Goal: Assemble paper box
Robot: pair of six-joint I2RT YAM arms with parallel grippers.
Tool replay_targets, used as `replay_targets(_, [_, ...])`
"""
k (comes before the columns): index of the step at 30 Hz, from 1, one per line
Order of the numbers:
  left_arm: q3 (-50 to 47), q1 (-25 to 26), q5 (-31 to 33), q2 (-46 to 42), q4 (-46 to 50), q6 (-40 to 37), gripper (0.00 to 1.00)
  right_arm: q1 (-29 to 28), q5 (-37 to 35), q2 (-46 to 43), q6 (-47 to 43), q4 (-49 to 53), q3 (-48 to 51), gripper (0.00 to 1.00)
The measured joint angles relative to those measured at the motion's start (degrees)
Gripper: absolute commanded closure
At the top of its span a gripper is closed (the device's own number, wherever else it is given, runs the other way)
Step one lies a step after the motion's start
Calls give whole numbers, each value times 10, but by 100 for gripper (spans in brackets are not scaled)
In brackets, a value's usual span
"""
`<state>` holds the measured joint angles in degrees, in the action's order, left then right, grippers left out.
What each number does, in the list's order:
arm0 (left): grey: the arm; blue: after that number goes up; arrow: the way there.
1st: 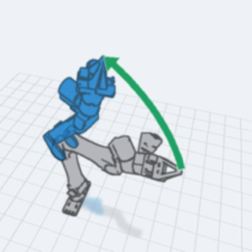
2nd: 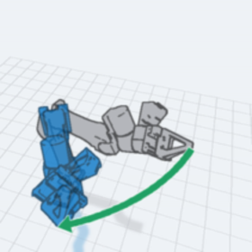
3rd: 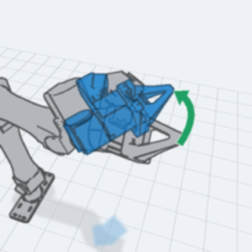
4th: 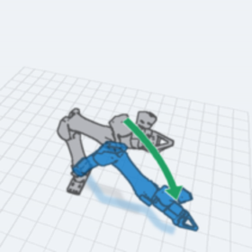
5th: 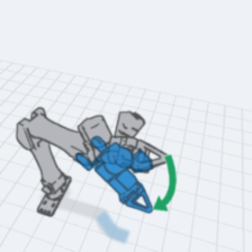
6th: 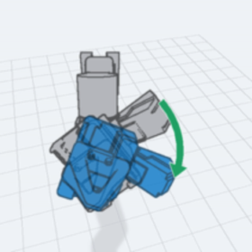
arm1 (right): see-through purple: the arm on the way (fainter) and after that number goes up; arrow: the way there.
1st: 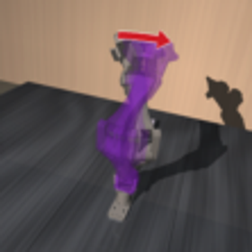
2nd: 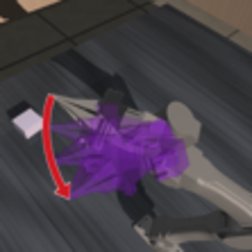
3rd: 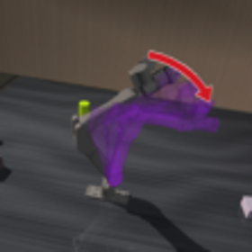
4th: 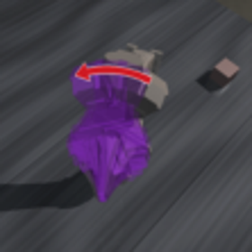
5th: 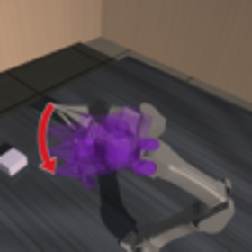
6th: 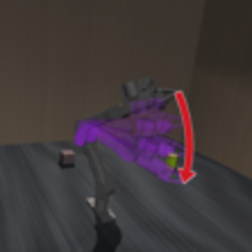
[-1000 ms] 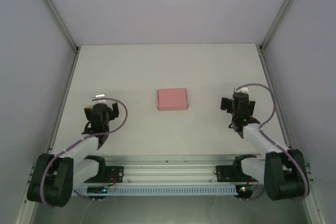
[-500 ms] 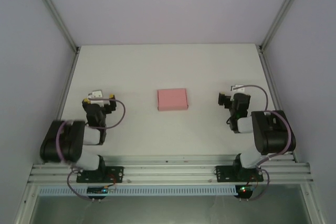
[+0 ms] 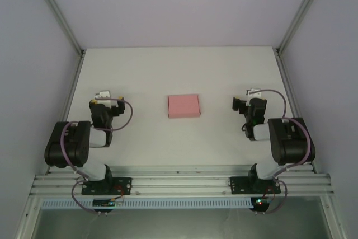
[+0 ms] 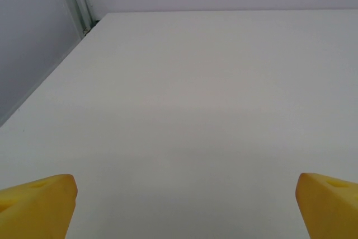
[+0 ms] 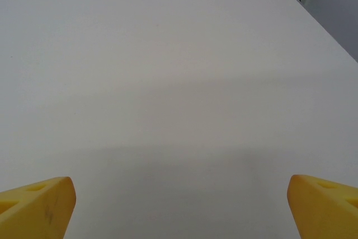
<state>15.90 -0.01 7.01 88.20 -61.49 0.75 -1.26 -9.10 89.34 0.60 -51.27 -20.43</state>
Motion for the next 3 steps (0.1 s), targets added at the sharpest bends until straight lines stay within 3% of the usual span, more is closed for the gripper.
replay_targets(3, [12,0,13,0,24,8,0,0,0,0,0,0,0,1])
